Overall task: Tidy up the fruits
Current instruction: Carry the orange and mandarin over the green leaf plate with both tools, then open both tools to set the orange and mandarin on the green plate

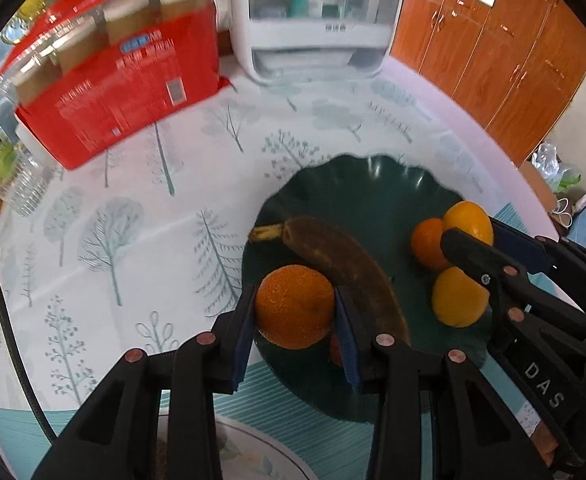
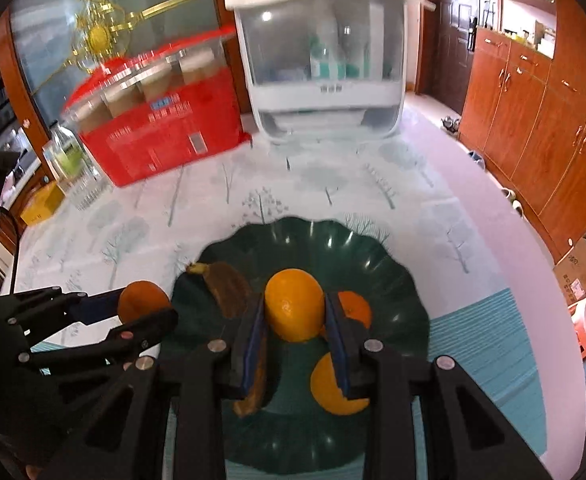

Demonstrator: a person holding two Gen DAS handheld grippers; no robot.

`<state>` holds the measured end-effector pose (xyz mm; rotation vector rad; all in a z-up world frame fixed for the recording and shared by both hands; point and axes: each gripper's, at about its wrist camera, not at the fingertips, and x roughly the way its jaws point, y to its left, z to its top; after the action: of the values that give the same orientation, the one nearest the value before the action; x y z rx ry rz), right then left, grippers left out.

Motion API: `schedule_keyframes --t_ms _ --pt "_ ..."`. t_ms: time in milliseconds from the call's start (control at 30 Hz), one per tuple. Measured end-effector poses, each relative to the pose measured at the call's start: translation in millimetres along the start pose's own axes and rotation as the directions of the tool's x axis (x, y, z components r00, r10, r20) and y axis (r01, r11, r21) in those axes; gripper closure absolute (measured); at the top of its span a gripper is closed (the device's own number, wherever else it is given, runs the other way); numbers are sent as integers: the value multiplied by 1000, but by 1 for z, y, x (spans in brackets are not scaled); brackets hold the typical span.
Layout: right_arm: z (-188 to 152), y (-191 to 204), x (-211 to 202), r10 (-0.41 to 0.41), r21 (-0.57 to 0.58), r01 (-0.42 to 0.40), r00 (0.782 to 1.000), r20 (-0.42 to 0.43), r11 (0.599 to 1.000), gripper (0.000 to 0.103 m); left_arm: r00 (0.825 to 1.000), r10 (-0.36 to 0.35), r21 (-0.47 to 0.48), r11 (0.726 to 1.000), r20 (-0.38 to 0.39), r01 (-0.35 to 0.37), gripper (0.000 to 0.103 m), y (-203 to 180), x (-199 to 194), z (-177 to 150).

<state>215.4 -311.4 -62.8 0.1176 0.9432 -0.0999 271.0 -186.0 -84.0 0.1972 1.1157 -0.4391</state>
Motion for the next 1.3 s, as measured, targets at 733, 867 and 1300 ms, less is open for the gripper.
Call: schedule_keyframes --t_ms 733,867,1300 --pt "-6 -3 27 -4 -9 4 998 -66 1000 65 1000 8 -20 1000 -25 -9 31 10 29 -1" --pt "-5 -5 20 -16 -7 15 999 -46 1000 59 1000 13 -32 999 -9 -13 28 14 22 -1" --pt "0 1 -1 -16 -17 16 1000 -14 1000 59 997 39 -13 999 61 -39 23 10 -15 -1"
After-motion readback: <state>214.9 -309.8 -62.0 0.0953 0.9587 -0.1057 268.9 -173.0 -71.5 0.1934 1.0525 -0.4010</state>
